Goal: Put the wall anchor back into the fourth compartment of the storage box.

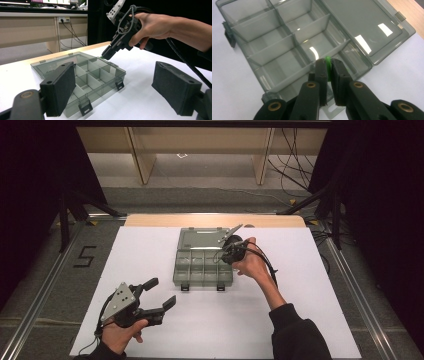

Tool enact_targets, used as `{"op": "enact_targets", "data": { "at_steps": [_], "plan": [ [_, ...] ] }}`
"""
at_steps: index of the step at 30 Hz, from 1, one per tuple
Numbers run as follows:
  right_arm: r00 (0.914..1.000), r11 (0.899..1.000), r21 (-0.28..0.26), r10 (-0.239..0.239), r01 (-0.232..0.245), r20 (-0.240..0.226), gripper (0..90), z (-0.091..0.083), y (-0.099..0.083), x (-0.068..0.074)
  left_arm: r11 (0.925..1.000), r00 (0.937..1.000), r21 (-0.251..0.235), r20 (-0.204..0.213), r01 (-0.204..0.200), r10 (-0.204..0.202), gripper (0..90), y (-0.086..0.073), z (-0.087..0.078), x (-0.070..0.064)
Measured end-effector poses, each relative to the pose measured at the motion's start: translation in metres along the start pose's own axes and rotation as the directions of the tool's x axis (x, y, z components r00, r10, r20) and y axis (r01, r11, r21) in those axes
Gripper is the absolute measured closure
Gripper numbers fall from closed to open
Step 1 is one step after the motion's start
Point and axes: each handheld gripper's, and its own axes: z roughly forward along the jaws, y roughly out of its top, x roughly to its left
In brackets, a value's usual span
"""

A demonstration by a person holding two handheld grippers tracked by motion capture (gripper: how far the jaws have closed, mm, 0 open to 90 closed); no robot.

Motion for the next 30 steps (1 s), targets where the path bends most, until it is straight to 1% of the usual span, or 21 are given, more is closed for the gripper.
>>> {"op": "enact_targets", "data": {
  "at_steps": [1, 2, 5, 9, 11, 12, 19, 20, 23, 29, 30],
  "plan": [
    [1.0, 1.0, 0.0, 0.0, 0.0, 0.0, 84.3, 0.0, 0.0, 0.0, 1.0, 1.0, 0.0, 0.0, 0.0, 0.0, 17.8, 0.0, 0.0, 0.0],
    [0.9999, 1.0, 0.004, 0.012, -0.012, 0.003, 84.3, 0.0, 0.0, 0.0, 1.0, 1.0, 0.001, 0.0, -0.001, 0.001, 17.8, 0.0, 0.0, 0.0],
    [0.9998, 1.0, 0.02, 0.015, -0.015, 0.009, 84.3, 0.004, 0.002, -0.005, 1.0, 1.0, 0.0, -0.002, 0.0, 0.0, 17.8, 0.0, 0.0, 0.0],
    [0.9993, 0.998, 0.043, 0.036, -0.036, 0.001, 84.3, 0.013, 0.003, -0.011, 1.0, 1.0, 0.0, -0.001, 0.0, 0.0, 17.8, 0.0, 0.0, 0.0],
    [0.9994, 0.998, 0.044, 0.035, -0.035, 0.003, 84.3, 0.014, 0.003, -0.012, 1.0, 1.0, 0.0, -0.001, 0.0, 0.0, 17.8, 0.0, 0.0, 0.0],
    [0.999, 0.998, 0.051, 0.044, -0.044, 0.0, 84.3, 0.016, 0.003, -0.013, 1.0, 1.0, 0.001, -0.001, 0.0, 0.0, 17.8, 0.0, 0.0, 0.0],
    [0.9985, 0.997, 0.057, 0.054, -0.054, 0.002, 84.2, 0.022, 0.004, -0.017, 1.0, 1.0, 0.0, 0.0, 0.0, 0.0, 17.8, 0.0, 0.0, 0.0],
    [0.998, 0.997, 0.053, 0.062, -0.062, 0.008, 84.1, 0.023, 0.004, -0.016, 1.0, 1.0, 0.0, 0.0, 0.0, 0.0, 17.8, 0.0, 0.0, 0.0],
    [0.9982, 0.997, 0.049, 0.06, -0.06, -0.005, 83.1, 0.024, 0.005, -0.017, 1.0, 1.0, 0.003, 0.0, 0.0, 0.0, 17.8, 0.0, 0.0, 0.0],
    [0.9945, 0.994, 0.043, 0.104, -0.104, 0.003, 64.4, 0.023, 0.005, -0.018, 1.0, 1.0, 0.001, 0.0, 0.0, 0.0, 17.8, 0.0, 0.0, 0.001],
    [0.9944, 0.994, 0.03, 0.105, -0.105, 0.01, 60.6, 0.021, 0.004, -0.019, 1.0, 1.0, 0.001, 0.001, -0.001, 0.001, 17.8, 0.0, 0.0, 0.001]
  ]
}}
